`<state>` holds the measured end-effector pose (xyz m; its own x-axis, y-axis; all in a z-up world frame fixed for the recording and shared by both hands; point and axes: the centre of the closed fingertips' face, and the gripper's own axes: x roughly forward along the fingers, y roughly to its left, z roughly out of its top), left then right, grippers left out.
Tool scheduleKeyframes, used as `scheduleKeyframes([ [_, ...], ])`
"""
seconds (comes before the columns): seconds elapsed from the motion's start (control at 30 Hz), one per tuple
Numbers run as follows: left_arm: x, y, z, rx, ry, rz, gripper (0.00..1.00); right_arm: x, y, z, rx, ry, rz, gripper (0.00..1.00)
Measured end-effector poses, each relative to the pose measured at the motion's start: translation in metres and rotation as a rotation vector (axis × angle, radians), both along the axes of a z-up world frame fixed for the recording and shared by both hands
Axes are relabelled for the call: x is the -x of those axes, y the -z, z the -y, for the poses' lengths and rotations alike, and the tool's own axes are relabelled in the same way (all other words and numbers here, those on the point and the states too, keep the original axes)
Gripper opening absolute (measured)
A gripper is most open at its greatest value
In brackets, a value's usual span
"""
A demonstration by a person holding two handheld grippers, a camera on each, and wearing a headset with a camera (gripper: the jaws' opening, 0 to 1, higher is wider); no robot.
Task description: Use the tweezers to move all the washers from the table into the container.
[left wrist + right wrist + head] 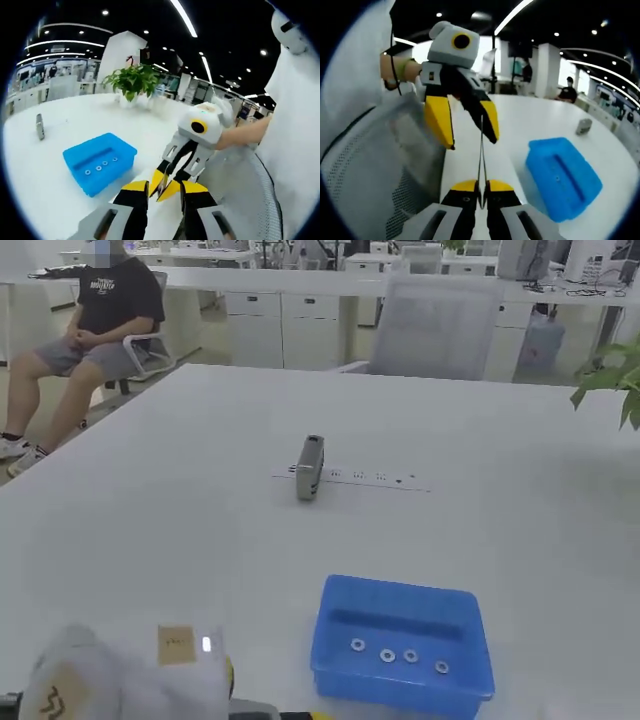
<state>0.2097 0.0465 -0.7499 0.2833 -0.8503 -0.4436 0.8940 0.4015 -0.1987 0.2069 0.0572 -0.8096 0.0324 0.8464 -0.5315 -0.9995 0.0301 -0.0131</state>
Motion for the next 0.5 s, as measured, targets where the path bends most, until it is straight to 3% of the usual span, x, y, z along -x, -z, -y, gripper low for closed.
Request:
scheduleKeyframes([
  [0.03, -0.001, 0.000, 0.002, -0.023, 0.021, 0.029, 0.18, 0.003, 0.000, -0.001, 0.001, -0.022, 0.006, 0.03],
  [0.1, -0.002, -0.003, 0.006, -0.038, 0.052, 0.054, 0.17, 0.006, 0.002, 0.000, 0.015, -0.048, 0.009, 0.03],
  [0.13, -0.001, -0.004, 0.009, -0.031, 0.060, 0.052, 0.16, 0.006, 0.002, 0.000, 0.017, -0.054, 0.017, 0.03],
  [0.2, 0.000, -0.006, 0.012, -0.040, 0.100, 0.049, 0.03, 0.005, 0.002, 0.000, 0.011, -0.052, 0.015, 0.03],
  [0.23, 0.002, -0.005, 0.014, -0.062, 0.147, 0.079, 0.01, 0.002, 0.000, -0.001, -0.005, -0.038, 0.018, 0.03],
  [0.33, -0.004, -0.001, 0.015, -0.120, 0.152, 0.111, 0.00, -0.003, 0.001, 0.001, 0.000, -0.018, 0.024, 0.05],
  [0.37, -0.010, -0.001, 0.015, -0.148, 0.153, 0.156, 0.00, -0.008, 0.000, 0.001, -0.005, 0.019, 0.028, 0.06],
  [0.43, -0.016, -0.002, 0.017, -0.180, 0.178, 0.213, 0.00, -0.021, -0.001, 0.002, -0.002, 0.073, 0.046, 0.08],
  [0.5, -0.022, -0.001, 0.019, -0.194, 0.184, 0.236, 0.00, -0.028, -0.001, 0.003, 0.000, 0.097, 0.062, 0.09],
])
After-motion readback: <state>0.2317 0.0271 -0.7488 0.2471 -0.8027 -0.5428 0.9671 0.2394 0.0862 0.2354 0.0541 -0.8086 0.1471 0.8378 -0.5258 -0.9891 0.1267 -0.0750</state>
